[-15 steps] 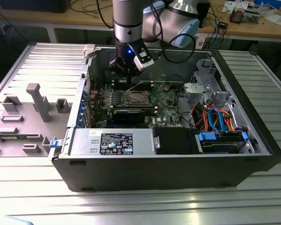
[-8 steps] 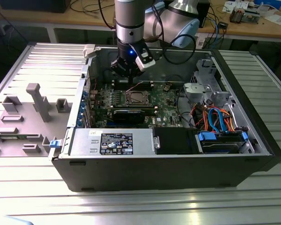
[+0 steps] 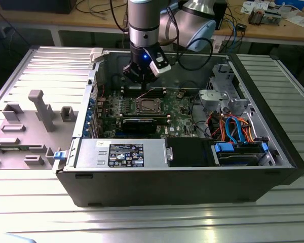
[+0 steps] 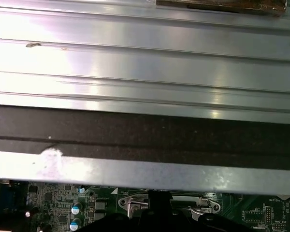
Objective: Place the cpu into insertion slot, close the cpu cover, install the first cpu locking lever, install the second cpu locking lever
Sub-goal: 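Install the first cpu locking lever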
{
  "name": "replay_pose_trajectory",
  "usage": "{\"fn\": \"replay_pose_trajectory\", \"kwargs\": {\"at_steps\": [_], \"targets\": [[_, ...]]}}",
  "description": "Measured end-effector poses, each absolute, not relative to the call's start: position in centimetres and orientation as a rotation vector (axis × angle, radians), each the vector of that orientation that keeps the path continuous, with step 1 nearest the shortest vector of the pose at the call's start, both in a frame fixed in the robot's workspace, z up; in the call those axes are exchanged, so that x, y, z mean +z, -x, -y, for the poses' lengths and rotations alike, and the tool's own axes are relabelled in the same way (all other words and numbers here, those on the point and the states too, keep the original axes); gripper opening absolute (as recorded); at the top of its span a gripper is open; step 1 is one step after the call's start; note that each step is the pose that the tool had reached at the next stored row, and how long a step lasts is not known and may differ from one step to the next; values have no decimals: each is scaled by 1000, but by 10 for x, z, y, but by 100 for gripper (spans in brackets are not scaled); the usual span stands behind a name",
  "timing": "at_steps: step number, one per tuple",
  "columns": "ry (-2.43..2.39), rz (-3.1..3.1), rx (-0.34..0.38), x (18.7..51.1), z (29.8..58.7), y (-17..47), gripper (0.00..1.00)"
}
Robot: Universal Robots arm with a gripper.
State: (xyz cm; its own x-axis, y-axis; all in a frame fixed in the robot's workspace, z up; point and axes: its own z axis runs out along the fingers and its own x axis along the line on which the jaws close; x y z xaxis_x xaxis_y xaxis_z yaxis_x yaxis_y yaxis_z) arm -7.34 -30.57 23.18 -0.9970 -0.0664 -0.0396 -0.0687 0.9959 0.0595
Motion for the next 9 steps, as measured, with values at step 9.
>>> {"fn": "replay_pose_trajectory", "kwargs": {"at_steps": [9], "targets": [[105, -3102, 83, 230, 304, 66, 11]]}}
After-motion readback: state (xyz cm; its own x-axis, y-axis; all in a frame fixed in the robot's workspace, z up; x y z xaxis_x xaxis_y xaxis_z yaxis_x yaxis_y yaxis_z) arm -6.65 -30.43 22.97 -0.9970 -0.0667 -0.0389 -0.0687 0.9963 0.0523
